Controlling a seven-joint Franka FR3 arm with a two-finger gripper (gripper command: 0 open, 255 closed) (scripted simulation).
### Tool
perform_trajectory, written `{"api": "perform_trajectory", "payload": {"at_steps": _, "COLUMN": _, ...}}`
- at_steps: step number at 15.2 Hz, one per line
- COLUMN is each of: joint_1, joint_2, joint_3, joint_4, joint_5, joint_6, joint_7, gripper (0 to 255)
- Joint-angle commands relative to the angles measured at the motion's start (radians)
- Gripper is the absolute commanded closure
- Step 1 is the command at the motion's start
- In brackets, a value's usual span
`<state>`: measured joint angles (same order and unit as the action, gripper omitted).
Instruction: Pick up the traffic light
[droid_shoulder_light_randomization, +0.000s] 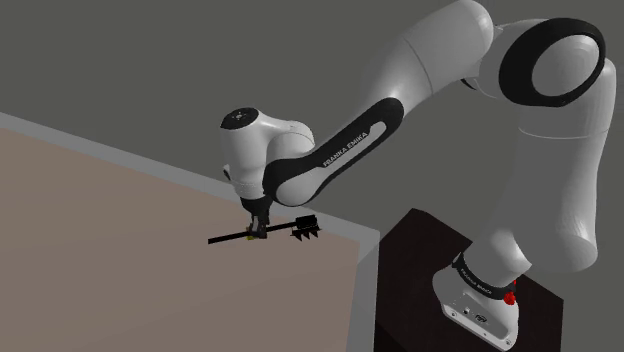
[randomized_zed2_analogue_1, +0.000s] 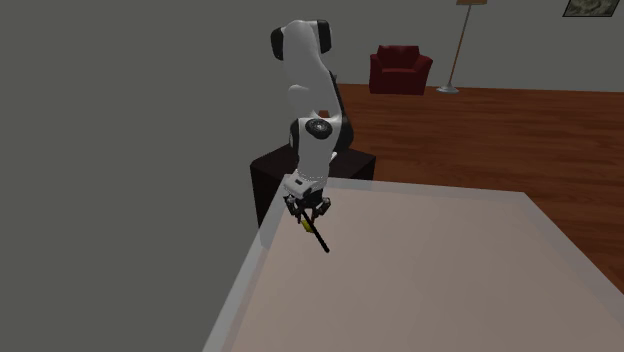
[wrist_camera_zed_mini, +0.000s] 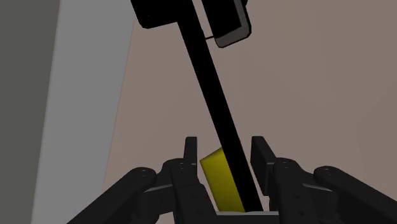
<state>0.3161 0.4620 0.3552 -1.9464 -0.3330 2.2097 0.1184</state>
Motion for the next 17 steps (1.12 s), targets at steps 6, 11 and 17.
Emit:
{"api": "perform_trajectory", "payload": {"at_steps": 6, "joint_1": -0.010, "joint_2": -0.053, "joint_3": 0.016, "joint_4": 0.008, "joint_5": 0.030, "joint_6": -0.058, "joint_7": -0.023, "gripper": 255}}
{"api": "perform_trajectory", "payload": {"at_steps": 11, "joint_1": -0.017, "joint_2": -0.095, "joint_3": 0.026, "joint_4": 0.021, "joint_5": 0.053, "joint_6": -0.108, "joint_7": -0.042, "gripper": 255}}
{"api": "perform_trajectory", "payload": {"at_steps": 17, "joint_1": -0.022, "joint_2": -0.127, "joint_3": 0.034, "joint_4": 0.037, "joint_5": 0.071, "joint_6": -0.152, "joint_7": -0.056, "gripper": 255}}
